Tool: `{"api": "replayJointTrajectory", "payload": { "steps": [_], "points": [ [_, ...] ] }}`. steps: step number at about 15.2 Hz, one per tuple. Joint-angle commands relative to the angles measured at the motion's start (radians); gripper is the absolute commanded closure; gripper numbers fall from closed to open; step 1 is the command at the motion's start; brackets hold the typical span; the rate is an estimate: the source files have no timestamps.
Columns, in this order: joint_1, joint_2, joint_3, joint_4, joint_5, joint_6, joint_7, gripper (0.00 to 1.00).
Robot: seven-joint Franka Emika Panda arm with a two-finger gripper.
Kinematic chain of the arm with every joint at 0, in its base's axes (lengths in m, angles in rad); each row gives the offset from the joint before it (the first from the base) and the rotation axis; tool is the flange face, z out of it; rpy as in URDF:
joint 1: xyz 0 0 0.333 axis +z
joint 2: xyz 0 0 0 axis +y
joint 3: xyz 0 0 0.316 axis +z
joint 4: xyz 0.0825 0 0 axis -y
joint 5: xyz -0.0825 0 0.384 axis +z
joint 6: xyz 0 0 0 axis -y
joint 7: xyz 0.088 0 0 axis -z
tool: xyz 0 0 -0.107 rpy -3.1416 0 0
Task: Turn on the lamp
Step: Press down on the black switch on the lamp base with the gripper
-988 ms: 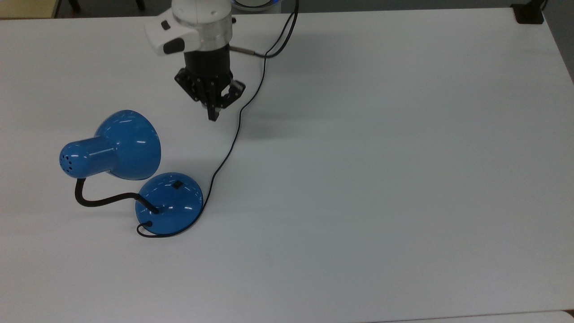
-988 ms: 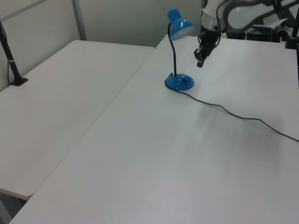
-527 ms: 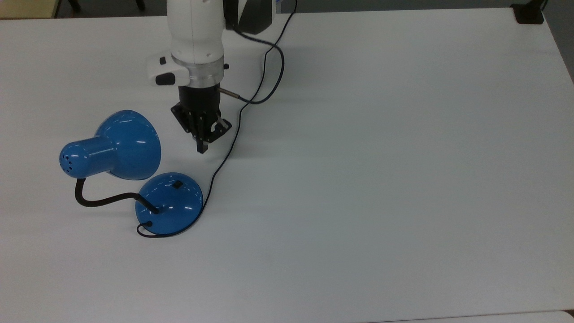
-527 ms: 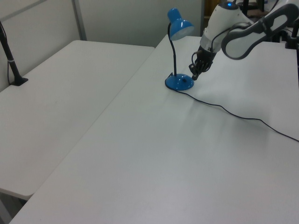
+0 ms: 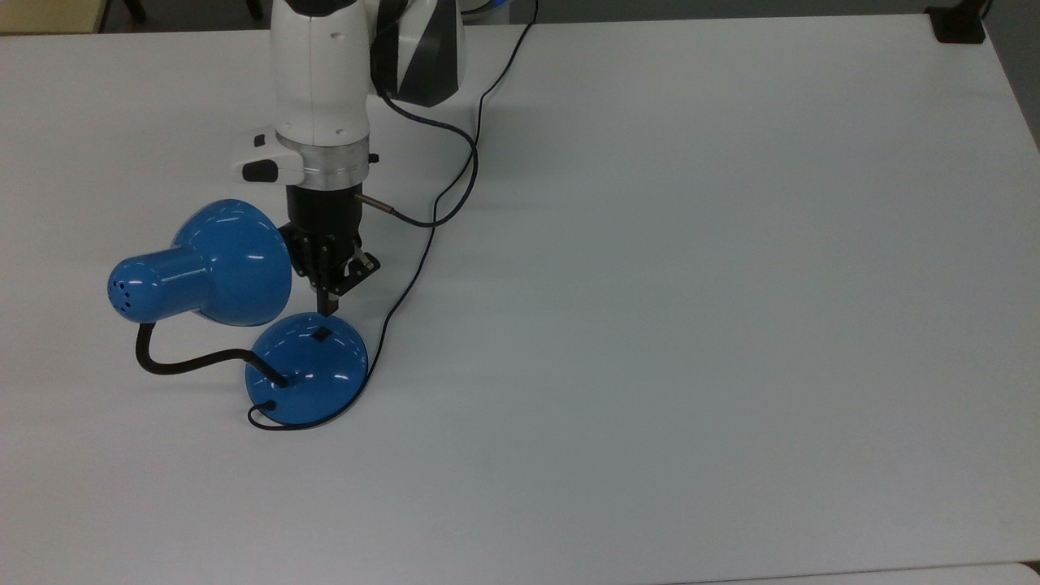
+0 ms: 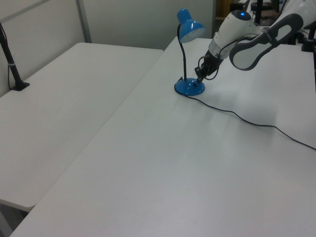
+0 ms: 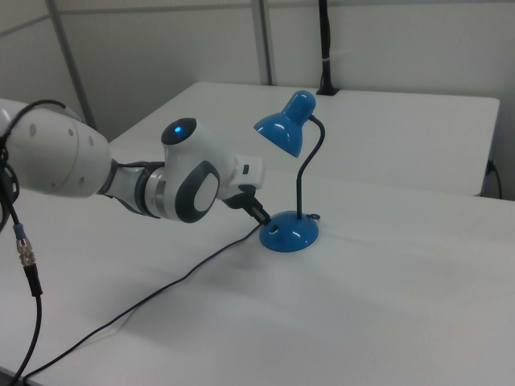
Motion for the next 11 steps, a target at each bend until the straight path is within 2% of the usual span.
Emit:
{"api": "replayJointTrajectory", "payload": {
  "steps": [1,11],
  "points": [
    [-0.009,0.060,-0.002,0.056,-0.033,0.050,0.028,1.00],
    [-0.012,0.106,-0.002,0.082,-0.072,0.085,0.028,1.00]
  ]
}}
